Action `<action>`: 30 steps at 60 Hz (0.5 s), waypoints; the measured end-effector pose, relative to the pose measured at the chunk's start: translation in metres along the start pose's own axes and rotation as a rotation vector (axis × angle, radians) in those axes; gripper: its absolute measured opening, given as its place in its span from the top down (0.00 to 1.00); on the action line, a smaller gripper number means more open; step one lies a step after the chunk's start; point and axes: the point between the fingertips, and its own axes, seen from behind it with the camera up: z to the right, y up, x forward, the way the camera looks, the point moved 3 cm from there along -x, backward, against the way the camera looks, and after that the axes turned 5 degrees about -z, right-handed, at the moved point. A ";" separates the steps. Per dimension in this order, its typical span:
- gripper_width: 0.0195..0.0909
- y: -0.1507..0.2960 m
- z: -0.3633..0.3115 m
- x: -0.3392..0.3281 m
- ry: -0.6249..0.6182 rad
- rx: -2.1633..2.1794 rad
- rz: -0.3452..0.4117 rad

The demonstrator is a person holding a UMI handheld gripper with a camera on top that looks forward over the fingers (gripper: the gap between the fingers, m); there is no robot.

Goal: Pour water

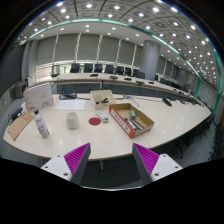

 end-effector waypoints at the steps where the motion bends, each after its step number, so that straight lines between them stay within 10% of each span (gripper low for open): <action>1: 0.06 0.000 -0.002 0.001 0.005 -0.001 0.003; 30: 0.06 -0.016 -0.232 0.034 0.295 -0.123 0.069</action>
